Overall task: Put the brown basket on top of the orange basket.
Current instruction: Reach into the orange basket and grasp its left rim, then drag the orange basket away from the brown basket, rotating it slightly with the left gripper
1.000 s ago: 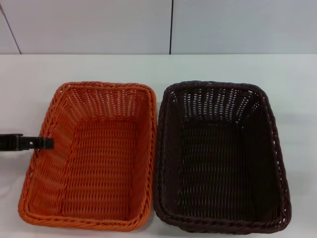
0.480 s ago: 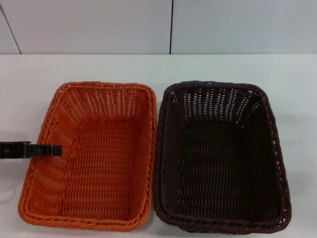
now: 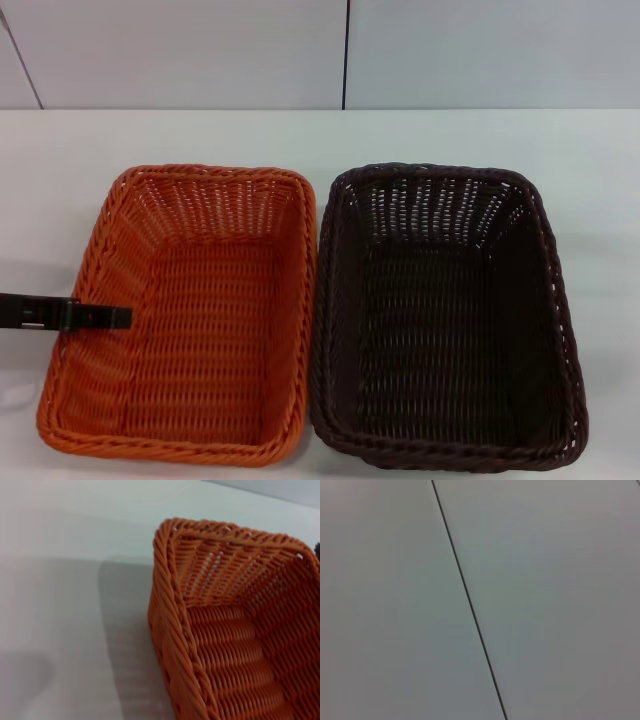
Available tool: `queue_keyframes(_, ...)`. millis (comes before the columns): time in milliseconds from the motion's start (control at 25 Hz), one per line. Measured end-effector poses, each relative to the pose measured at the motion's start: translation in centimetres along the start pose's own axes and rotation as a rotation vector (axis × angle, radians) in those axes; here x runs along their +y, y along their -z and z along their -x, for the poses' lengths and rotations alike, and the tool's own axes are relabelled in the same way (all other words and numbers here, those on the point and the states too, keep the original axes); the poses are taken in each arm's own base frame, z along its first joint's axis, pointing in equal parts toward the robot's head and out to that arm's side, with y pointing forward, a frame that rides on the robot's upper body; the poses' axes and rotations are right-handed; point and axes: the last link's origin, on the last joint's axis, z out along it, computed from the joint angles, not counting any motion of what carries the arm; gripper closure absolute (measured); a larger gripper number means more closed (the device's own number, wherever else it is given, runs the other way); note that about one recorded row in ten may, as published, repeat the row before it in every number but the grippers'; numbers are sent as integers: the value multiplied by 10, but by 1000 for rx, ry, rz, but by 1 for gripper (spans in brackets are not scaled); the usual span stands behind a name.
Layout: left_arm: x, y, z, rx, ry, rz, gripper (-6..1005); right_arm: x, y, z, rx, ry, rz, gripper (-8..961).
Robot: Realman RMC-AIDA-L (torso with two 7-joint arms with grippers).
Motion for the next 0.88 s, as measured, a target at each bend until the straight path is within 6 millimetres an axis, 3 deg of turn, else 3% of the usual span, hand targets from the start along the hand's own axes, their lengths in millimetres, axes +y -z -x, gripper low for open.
queue_keyframes(40,1,-2,0,-10,-9,-2,287,-1,0,-1,5,-2,-5,413)
queue_keyframes(520,4,-5,-11,-34,-78,-31,728,-2,1,-4,27,-15,-23,413)
queue_keyframes(880,8,2,-25,-18,-152,-58,778,-2,0,-5,34,-16,-25,412)
